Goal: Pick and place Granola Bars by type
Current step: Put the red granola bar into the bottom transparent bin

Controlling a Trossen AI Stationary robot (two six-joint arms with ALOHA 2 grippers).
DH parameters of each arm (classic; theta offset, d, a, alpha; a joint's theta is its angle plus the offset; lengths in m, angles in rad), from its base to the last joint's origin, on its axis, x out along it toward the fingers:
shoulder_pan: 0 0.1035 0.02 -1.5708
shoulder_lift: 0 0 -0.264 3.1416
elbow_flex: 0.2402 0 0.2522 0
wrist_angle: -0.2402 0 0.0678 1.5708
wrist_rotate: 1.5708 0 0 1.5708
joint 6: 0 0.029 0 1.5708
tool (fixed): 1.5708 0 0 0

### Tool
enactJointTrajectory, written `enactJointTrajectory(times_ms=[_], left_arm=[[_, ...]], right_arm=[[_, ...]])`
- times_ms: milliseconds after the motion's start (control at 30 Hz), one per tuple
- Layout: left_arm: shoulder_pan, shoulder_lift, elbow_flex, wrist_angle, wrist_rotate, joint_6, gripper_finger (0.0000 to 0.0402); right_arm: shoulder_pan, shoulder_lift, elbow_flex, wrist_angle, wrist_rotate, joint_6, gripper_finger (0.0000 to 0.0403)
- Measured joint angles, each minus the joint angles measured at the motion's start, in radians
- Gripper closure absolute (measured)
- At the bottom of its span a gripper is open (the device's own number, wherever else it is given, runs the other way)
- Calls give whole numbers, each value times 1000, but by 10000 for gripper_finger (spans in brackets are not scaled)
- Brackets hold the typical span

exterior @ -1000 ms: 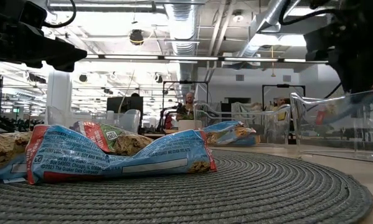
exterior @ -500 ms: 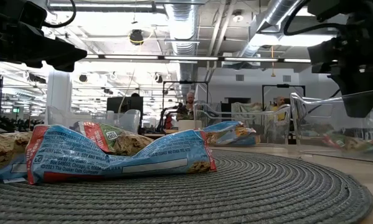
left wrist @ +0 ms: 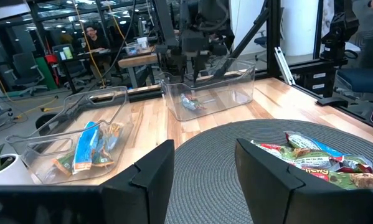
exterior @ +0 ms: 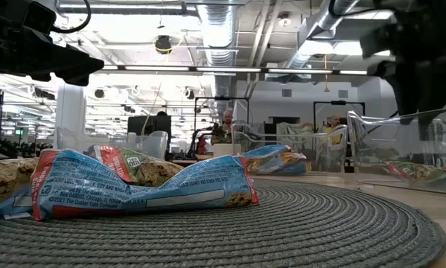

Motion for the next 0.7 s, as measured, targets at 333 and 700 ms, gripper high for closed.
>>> enactJointTrajectory(times_ms=[333,700], left_arm=[[0,0,0,0,0,0,239],[0,0,0,0,0,0,239]], right_arm=[[25,9,221,-94,9,45,267],[39,62,320,86,0,103,268]])
